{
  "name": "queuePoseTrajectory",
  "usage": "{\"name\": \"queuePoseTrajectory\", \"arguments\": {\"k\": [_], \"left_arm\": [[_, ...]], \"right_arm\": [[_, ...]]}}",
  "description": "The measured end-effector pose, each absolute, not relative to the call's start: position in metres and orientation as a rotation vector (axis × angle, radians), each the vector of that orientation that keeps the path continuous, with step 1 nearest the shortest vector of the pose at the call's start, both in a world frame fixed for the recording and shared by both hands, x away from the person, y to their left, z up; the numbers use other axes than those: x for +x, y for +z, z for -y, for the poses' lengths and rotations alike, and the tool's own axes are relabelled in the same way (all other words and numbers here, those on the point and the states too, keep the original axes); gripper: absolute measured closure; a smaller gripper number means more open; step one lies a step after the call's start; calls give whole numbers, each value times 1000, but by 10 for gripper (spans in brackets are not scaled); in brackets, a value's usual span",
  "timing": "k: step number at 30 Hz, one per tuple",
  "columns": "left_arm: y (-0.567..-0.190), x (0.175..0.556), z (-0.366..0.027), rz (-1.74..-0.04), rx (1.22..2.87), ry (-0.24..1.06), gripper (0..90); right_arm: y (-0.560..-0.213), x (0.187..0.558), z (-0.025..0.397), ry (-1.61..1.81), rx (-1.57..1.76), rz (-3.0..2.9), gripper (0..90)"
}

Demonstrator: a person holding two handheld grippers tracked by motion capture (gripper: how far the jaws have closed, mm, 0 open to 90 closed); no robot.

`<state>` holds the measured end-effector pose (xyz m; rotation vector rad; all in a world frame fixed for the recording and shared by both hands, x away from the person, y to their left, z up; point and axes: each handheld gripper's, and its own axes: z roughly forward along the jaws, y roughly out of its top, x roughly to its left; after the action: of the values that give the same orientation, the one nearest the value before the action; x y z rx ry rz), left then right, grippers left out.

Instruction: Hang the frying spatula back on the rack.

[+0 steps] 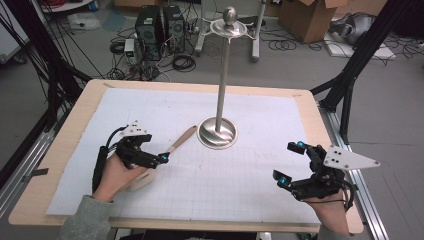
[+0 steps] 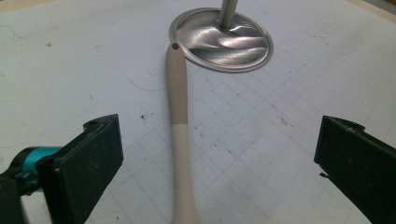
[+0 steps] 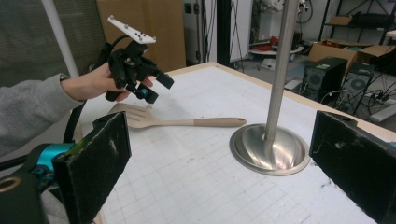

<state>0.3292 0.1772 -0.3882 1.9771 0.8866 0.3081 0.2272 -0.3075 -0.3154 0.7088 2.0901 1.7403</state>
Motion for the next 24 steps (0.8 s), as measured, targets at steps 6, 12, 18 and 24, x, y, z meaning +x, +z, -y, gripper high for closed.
{"name": "queuePoseTrajectory", "arguments": {"k": [6, 12, 18, 24], "left_arm": [[-390, 332, -179, -900, 1974, 307, 18], [-391, 333, -177, -906, 1977, 315, 18], [-395, 337, -173, -913, 1997, 319, 18], [-399, 341, -173, -928, 2001, 306, 18]], "right_arm": [[-317, 229, 306, 1730, 711, -2102, 41], [-316, 226, 305, 1725, 704, -2108, 41], [-315, 220, 310, 1729, 705, -2094, 41], [-315, 218, 310, 1724, 699, -2095, 41]]}}
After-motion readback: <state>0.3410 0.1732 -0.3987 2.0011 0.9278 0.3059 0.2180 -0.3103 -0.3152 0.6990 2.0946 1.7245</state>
